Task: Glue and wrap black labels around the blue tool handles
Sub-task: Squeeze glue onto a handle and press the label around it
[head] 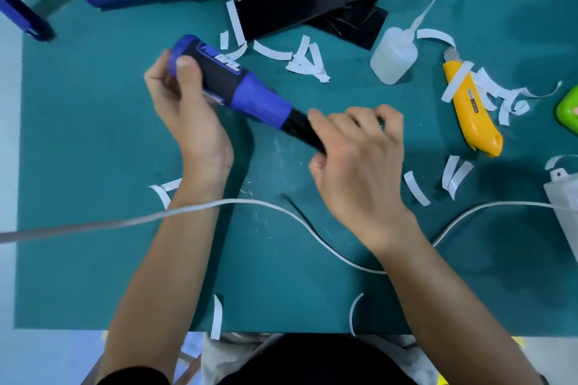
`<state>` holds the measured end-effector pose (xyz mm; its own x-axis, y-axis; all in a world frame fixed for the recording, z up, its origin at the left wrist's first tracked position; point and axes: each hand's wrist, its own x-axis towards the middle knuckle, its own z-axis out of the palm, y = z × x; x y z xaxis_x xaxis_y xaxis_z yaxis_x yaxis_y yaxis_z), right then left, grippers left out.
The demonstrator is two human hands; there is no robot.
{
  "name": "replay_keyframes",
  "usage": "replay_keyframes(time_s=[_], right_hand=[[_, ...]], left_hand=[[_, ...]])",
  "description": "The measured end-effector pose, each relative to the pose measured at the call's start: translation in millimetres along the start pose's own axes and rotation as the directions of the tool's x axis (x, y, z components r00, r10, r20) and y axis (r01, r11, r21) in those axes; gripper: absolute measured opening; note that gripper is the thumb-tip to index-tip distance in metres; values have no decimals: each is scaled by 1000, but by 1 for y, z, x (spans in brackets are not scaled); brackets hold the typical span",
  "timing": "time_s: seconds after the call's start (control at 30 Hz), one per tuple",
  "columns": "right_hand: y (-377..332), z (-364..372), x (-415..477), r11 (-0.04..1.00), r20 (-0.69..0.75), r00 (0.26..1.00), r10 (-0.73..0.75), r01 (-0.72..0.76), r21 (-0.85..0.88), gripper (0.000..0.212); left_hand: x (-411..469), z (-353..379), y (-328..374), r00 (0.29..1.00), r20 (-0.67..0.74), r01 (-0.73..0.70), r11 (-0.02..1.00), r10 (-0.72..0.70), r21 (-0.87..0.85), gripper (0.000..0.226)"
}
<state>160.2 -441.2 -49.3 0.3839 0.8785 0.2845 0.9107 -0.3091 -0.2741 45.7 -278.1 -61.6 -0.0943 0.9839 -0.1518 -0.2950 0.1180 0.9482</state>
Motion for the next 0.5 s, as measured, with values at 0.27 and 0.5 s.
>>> replay_keyframes(time_s=[0.27,0.5], right_hand=[[20,1,2,982,129,979,161,-172,81,28],[27,-2,3,984,161,980,115,-135,120,27]], left_hand=[[-23,1,-6,891,453,-339,621,-29,707,29],[-7,-6,-8,856,516,-439,576,35,689,27]])
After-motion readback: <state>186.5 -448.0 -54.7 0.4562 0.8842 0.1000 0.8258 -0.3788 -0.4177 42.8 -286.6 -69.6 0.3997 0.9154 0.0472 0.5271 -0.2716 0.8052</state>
